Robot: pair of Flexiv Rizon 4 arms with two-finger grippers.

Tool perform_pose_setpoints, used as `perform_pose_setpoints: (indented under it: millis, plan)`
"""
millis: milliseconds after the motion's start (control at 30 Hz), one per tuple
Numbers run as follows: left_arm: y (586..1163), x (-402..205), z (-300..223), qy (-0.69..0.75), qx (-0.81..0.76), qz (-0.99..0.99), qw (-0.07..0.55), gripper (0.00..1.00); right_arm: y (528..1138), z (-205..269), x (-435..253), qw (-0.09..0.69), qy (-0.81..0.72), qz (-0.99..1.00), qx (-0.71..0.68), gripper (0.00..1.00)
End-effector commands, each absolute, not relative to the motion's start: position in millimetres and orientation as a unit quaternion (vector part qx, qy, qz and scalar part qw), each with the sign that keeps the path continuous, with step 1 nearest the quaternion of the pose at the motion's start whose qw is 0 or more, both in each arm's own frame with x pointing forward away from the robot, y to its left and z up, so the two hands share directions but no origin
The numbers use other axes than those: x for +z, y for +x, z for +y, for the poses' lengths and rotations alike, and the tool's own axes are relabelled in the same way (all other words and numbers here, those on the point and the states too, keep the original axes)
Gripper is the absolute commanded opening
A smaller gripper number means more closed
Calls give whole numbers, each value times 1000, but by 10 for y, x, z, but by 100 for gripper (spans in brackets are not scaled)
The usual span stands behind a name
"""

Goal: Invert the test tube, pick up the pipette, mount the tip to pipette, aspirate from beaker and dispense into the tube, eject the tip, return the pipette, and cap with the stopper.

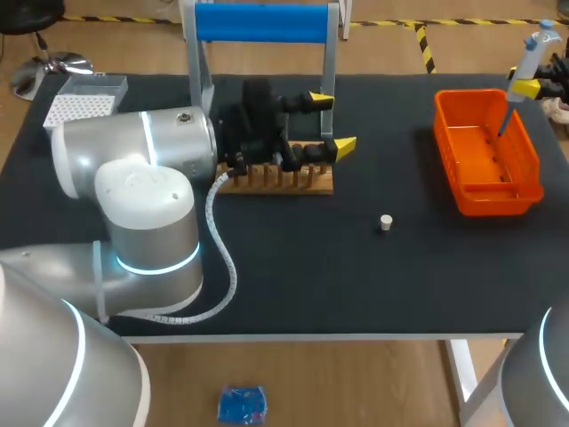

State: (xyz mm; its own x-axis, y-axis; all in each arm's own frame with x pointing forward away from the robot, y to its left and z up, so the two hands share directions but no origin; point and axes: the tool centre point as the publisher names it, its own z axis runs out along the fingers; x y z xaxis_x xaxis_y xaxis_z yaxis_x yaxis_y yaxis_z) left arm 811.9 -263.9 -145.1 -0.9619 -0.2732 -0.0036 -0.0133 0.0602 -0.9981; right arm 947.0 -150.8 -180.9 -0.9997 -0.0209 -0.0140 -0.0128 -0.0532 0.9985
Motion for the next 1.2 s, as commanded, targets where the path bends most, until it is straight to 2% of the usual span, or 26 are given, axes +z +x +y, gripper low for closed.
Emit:
perform_pose_setpoints:
  millis: [33,1033,1200]
  plan:
    - [8108,-1487,-2643,-89,-753,643,108,100,9473,-1511,-1799,4,13,-689,-724,0]
    - [8108,-1487,-2643,-89,-753,643,108,100,9473,-1511,-1799,4,13,-689,-724,0]
    - [8108,-1487,-2643,-89,-753,643,108,100,9310,-1334,-1682,2,10,-693,-721,0]
